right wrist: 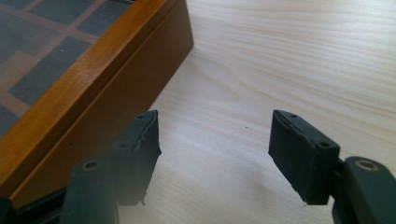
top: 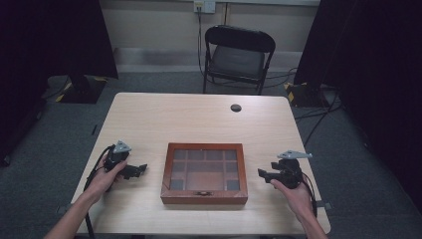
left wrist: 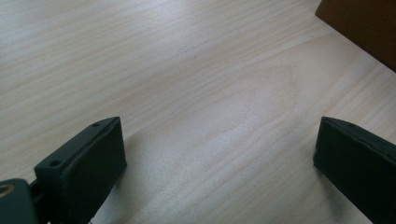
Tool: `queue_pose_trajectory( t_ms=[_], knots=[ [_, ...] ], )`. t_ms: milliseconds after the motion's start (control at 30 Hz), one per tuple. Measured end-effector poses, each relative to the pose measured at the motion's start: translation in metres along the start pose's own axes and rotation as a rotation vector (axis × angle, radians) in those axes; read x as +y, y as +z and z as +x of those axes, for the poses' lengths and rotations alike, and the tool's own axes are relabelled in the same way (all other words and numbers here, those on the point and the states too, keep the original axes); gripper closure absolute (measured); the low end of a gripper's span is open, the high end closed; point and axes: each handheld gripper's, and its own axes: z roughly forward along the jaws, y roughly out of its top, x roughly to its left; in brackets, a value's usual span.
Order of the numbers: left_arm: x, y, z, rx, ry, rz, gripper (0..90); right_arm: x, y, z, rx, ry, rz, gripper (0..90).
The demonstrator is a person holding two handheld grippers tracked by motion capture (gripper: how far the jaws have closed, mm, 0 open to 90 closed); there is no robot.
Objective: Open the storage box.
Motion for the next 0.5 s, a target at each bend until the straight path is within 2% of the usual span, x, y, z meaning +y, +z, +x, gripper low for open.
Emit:
queue_pose_trajectory(
  t_ms=[100,367,500],
  knots=[
    [0.000,0.000,0.000,0.000,0.001,0.001,1.6,0.002,-0.003,0.002,0.033,0.000,-0.004,34.6],
    [0.000,0.000,0.000,0.000,0.001,0.001,1.5,0.009,-0.013,0.015,0.135,-0.015,-0.067,42.4],
    [0.000,0.000,0.000,0.000,0.001,0.000,1.5,0.012,-0.014,0.023,0.176,-0.041,-0.051,44.9]
  ],
)
